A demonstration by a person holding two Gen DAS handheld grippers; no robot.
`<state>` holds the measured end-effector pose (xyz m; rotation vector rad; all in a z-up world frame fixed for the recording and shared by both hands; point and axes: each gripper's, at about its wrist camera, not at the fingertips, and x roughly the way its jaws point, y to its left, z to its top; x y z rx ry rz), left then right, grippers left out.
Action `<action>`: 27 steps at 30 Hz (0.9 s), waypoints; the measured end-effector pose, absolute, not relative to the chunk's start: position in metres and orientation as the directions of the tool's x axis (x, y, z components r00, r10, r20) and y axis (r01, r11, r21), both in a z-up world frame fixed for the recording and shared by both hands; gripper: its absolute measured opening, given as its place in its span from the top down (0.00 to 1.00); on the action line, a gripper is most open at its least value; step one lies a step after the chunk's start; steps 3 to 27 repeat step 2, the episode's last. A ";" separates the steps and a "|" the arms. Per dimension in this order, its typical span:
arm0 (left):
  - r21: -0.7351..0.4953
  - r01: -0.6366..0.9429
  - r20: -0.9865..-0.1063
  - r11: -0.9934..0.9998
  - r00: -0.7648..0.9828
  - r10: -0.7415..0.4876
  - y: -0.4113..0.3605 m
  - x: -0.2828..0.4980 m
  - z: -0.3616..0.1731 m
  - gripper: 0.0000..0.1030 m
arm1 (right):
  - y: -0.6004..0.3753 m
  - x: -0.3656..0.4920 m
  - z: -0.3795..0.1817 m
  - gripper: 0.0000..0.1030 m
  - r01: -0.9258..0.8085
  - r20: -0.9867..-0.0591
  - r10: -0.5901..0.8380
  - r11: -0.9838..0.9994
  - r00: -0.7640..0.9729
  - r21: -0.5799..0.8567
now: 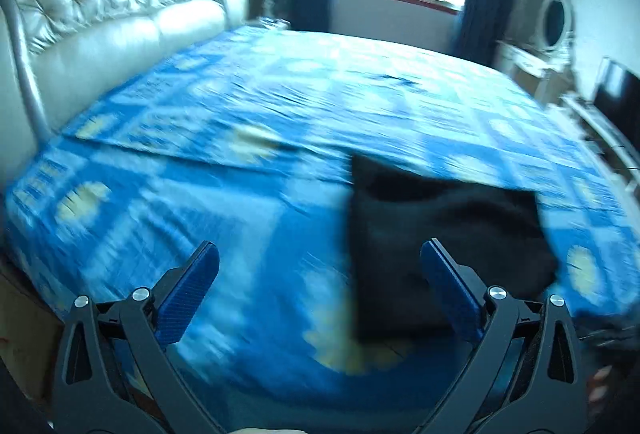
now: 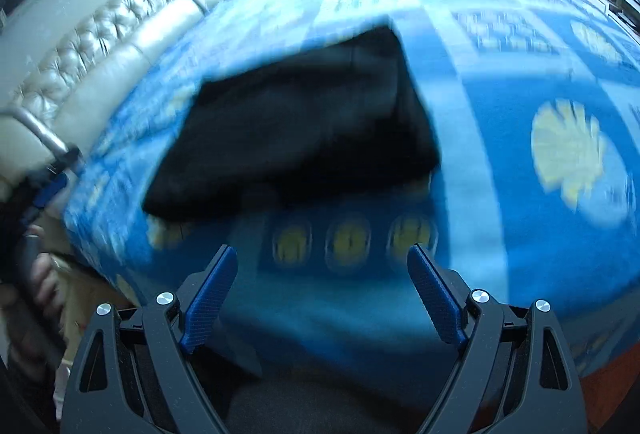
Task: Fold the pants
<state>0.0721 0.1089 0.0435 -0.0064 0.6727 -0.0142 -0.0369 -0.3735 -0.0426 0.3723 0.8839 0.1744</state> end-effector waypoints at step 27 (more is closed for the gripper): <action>0.096 -0.086 -0.573 0.992 0.810 0.126 0.133 0.111 0.038 0.02 | -0.398 0.001 -0.030 0.16 0.028 -0.707 0.247 0.935 0.662 0.354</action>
